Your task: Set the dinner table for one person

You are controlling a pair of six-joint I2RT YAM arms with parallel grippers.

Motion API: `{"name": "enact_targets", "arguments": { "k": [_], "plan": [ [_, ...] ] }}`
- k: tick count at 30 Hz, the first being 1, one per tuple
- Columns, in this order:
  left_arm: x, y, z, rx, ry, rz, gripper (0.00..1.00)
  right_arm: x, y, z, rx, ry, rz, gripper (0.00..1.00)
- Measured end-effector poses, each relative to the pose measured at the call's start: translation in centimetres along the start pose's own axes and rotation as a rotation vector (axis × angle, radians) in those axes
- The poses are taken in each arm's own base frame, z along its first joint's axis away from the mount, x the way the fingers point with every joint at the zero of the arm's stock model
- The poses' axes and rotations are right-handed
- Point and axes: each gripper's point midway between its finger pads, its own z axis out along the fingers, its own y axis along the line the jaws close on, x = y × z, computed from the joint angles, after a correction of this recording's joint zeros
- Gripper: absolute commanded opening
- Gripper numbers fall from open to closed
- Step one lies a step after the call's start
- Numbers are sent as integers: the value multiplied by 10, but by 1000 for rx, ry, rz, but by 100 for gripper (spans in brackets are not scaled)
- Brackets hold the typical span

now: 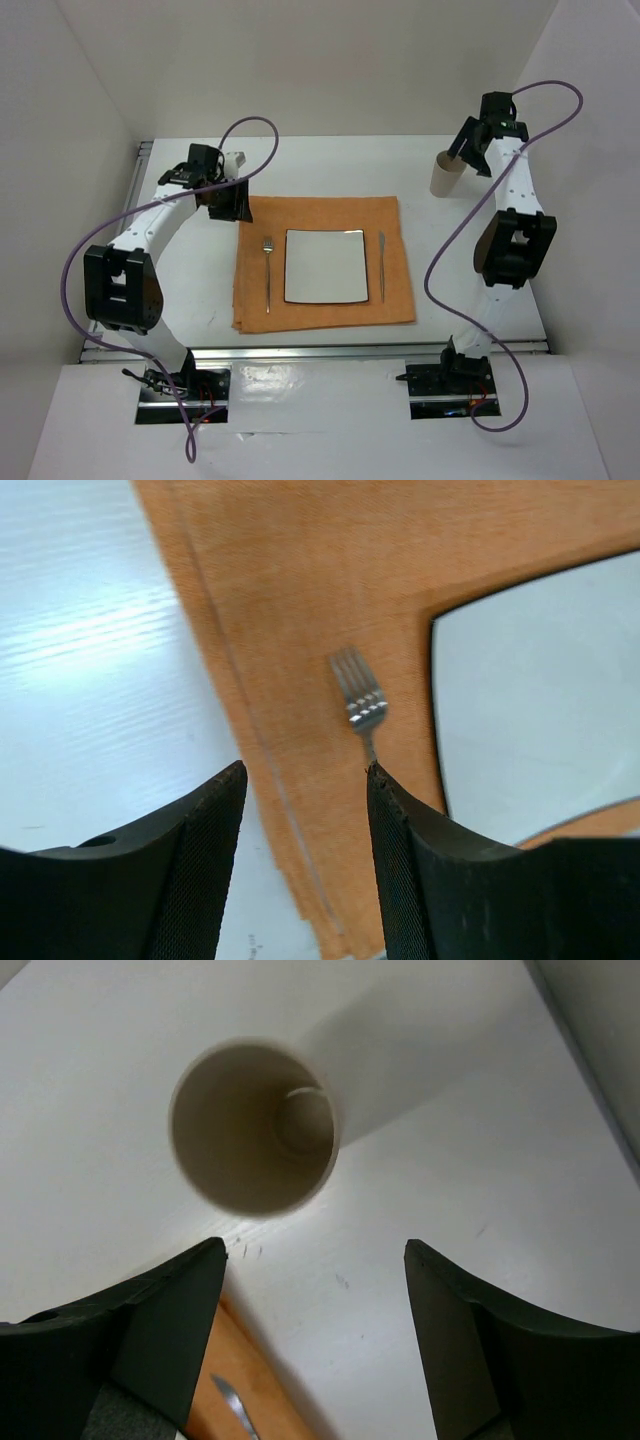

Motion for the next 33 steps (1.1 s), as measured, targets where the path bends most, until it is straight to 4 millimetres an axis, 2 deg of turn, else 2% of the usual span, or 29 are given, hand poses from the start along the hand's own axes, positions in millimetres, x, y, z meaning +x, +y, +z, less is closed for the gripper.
{"name": "enact_targets", "arguments": {
  "k": [4, 7, 11, 15, 16, 17, 18, 20, 24, 27, 30, 33],
  "plan": [
    [-6, 19, -4, -109, -18, 43, 59, -14, -4, 38, 40, -7, -20, 79],
    [-6, 29, -7, -155, -13, 54, 59, -7, -8, 60, 66, 18, -44, 76],
    [-7, 34, -8, -182, -13, 53, 59, 5, -14, 80, 90, 54, -69, 64],
    [-6, 37, -9, -201, -10, 52, 59, 8, -16, 95, 98, 68, -84, 30],
    [-6, 38, -9, -204, -9, 52, 59, 9, -17, 98, 102, 69, -84, 16],
    [-6, 39, -9, -208, -9, 52, 59, 8, -18, 98, 103, 68, -85, 8],
    [-6, 40, -9, -213, -9, 51, 59, 9, -18, 99, 105, 69, -85, 1],
    [-5, 41, -9, -219, -8, 52, 59, 6, -19, 97, 110, 60, -90, 0],
    [-5, 41, -10, -222, -6, 54, 59, 2, -20, 86, 126, 39, -127, 0],
    [-5, 42, -10, -228, -5, 54, 59, -1, -9, 62, 119, 12, -166, 0],
    [-5, 45, -11, -238, -6, 52, 59, 7, 25, 16, 52, -24, -220, 0],
    [-5, 46, -11, -240, -6, 48, 59, 27, 72, -40, -62, -63, -283, 0]
  ]
}}
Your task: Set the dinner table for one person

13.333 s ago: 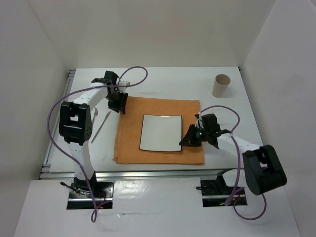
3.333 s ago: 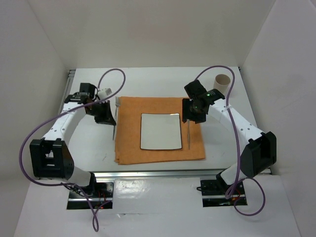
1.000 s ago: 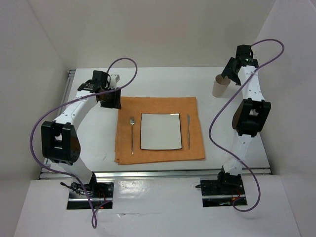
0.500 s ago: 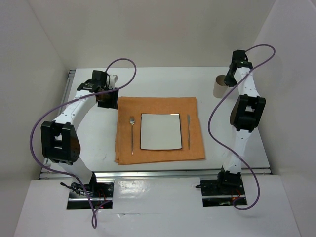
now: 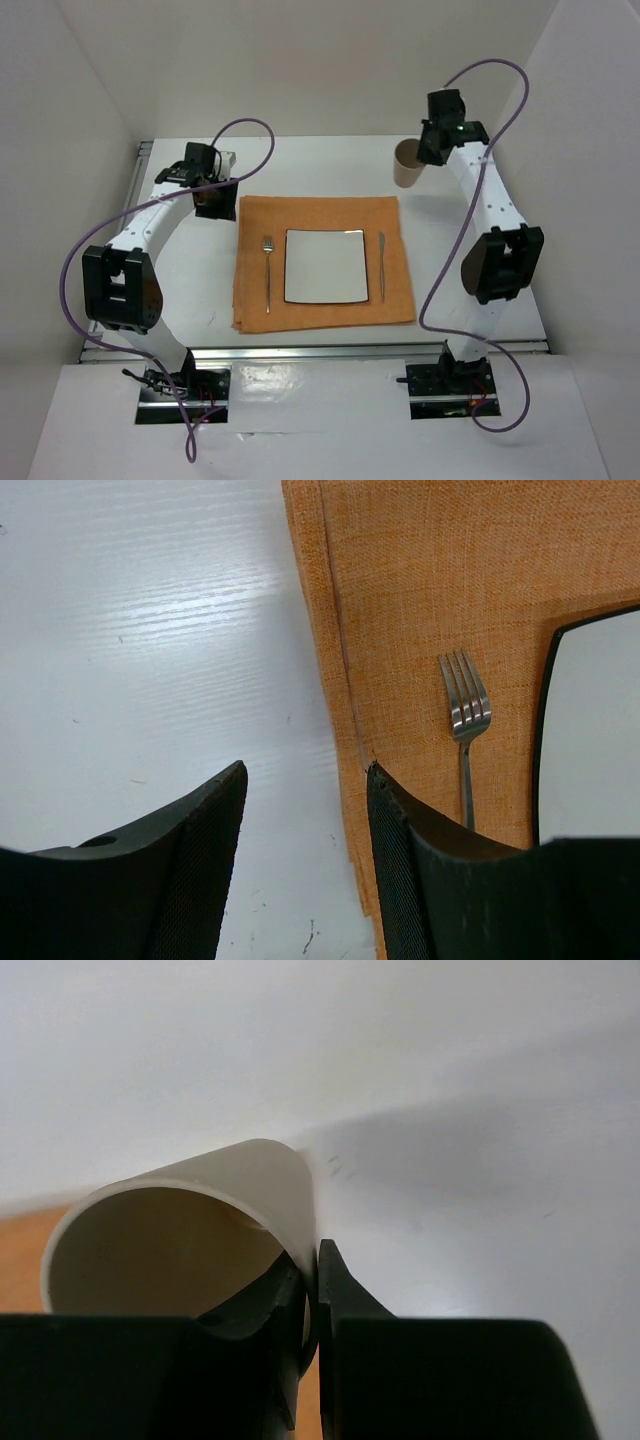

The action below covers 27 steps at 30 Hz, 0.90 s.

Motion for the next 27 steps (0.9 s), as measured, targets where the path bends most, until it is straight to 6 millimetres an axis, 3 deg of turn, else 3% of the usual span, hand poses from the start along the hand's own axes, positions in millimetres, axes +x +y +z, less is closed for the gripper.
{"name": "enact_targets", "arguments": {
  "k": [3, 5, 7, 15, 27],
  "plan": [
    [0, 3, 0, -3, -1, -5, 59, 19, 48, -39, -107, -22, -56, 0],
    [0, 4, 0, -5, -1, -8, 59, 41, 66, -48, -143, 2, -86, 0],
    [0, 6, 0, -7, -1, -12, 59, 64, 79, -43, -157, 54, -104, 0],
    [0, 10, 0, -12, -1, -22, 59, 112, 89, 0, -154, 190, -112, 0],
    [2, 13, -1, 2, 5, -39, 59, 111, 95, 20, -145, 165, -109, 0]
  ]
}}
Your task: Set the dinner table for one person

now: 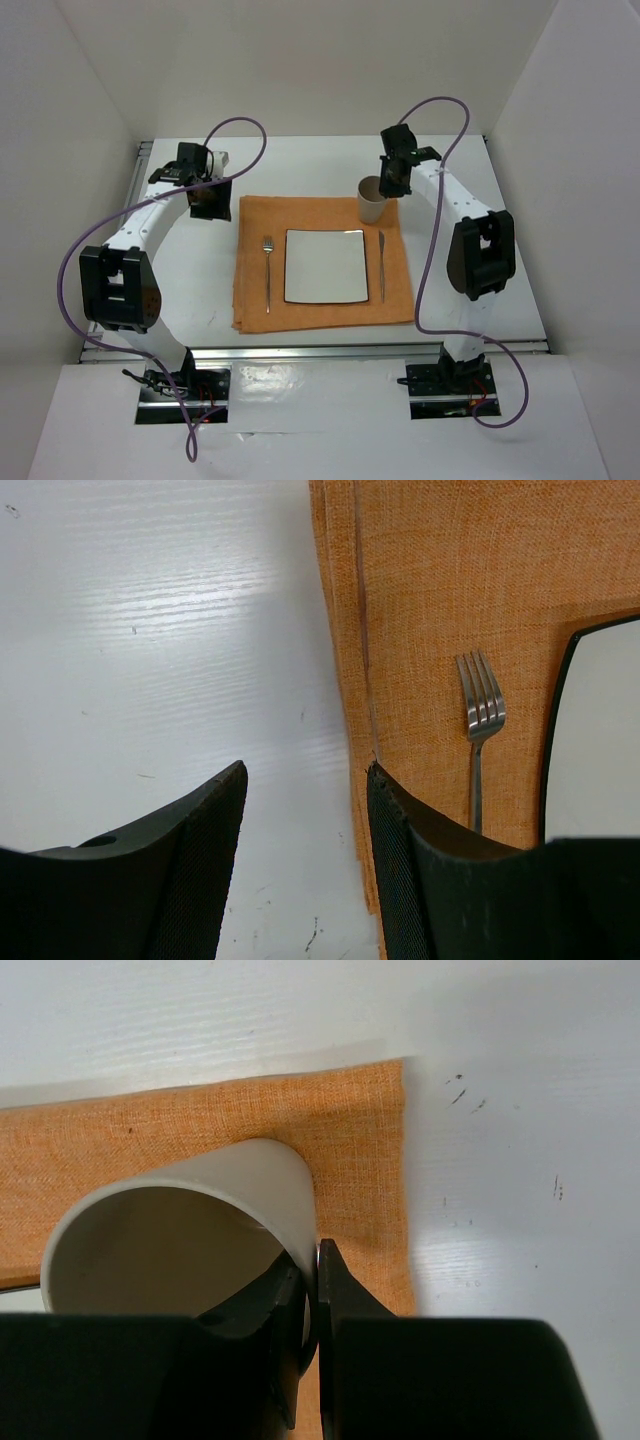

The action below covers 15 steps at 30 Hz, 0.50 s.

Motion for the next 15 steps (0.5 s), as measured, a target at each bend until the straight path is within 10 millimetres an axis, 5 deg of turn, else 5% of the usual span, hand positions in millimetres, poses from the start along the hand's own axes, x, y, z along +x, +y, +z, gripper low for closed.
{"name": "enact_targets", "arguments": {
  "k": [4, 9, 15],
  "plan": [
    [0, 1, 0, 0, 2, -2, 59, 4, 1, 6, -1, 10, -3, 10],
    [1, 0, 0, 4, 3, -1, 59, 9, 3, 12, -9, 33, -8, 46],
    [1, -1, 0, 11, 3, -1, 59, 12, 4, 17, -14, 48, -22, 50]
  ]
}}
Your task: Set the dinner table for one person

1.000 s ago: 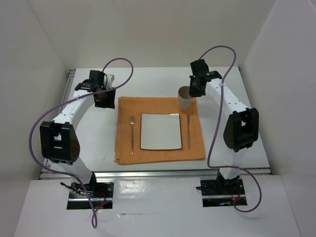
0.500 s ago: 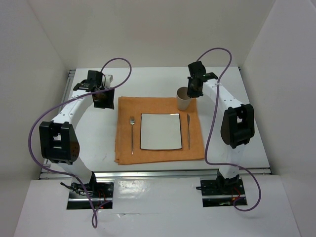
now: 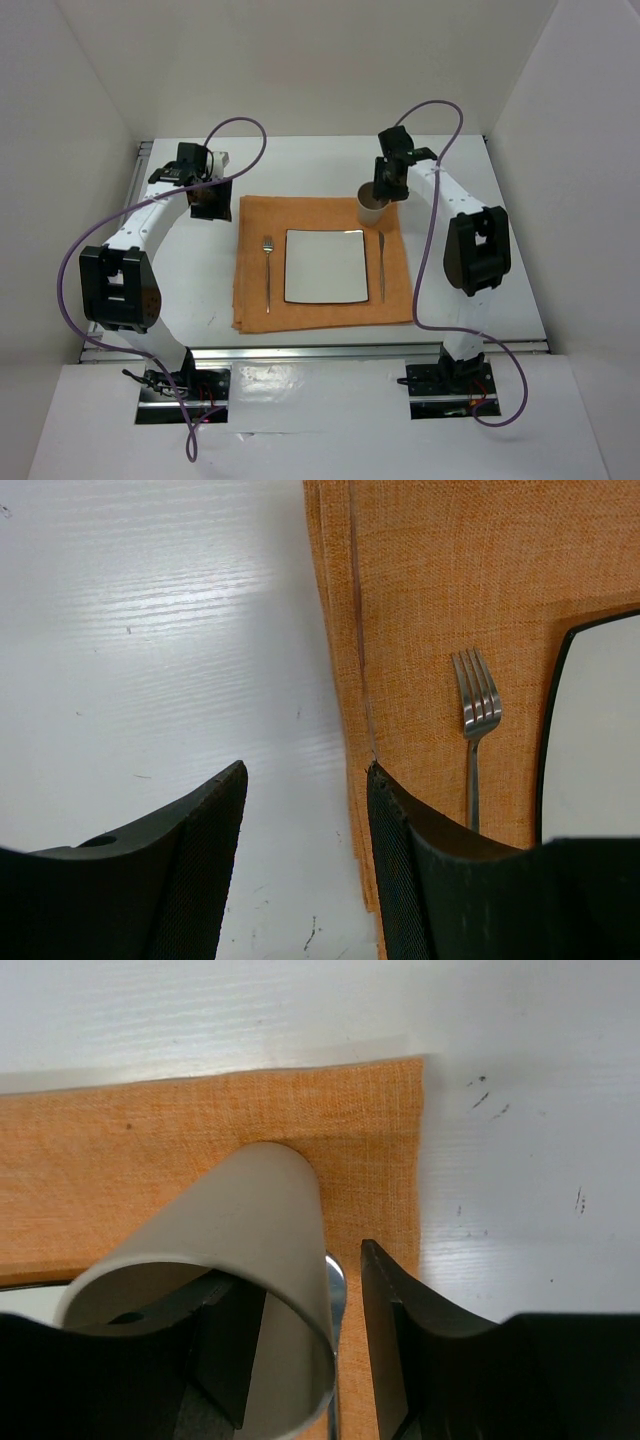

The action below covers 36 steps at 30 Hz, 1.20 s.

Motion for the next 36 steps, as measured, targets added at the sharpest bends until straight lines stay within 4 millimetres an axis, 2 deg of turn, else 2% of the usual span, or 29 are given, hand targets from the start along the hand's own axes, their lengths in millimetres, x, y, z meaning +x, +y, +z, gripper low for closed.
{"name": "enact_targets", "arguments": {
  "k": [5, 10, 12, 15, 17, 21, 24, 25, 26, 29, 32, 36],
  "plan": [
    [2, 0, 1, 1, 5, 0, 59, -21, 7, -9, -28, -45, -6, 55],
    [2, -1, 1, 4, 5, 0, 59, -43, 12, -24, -45, -97, -7, 55],
    [2, -1, 1, 4, 6, 2, 59, -48, 12, -31, -45, -111, -5, 55],
    [2, 0, 1, 4, 6, 6, 59, -51, 7, -47, -35, -125, -8, 61],
    [2, 0, 1, 4, 6, 17, 59, -55, 2, -65, -31, -144, -5, 61],
    [3, 0, 1, 4, 8, 20, 59, -67, -16, -113, -36, -213, 25, 70],
    [4, 0, 0, 3, 15, 20, 59, -78, -42, -152, -32, -286, 88, 95],
    [5, 1, 0, 2, 16, 20, 59, -79, -53, -164, -25, -304, 118, 100],
    [5, 1, 0, 2, 17, 19, 59, -77, -63, -172, -17, -317, 142, 100],
    [6, 5, -1, -3, 21, 10, 59, -49, -103, -183, 44, -291, 225, 100],
    [6, 16, -2, -19, 23, -16, 59, -5, -141, -169, 107, -200, 311, 100],
    [9, 47, -6, -66, 25, -77, 59, 69, -193, -145, 200, -35, 472, 100]
  ]
}}
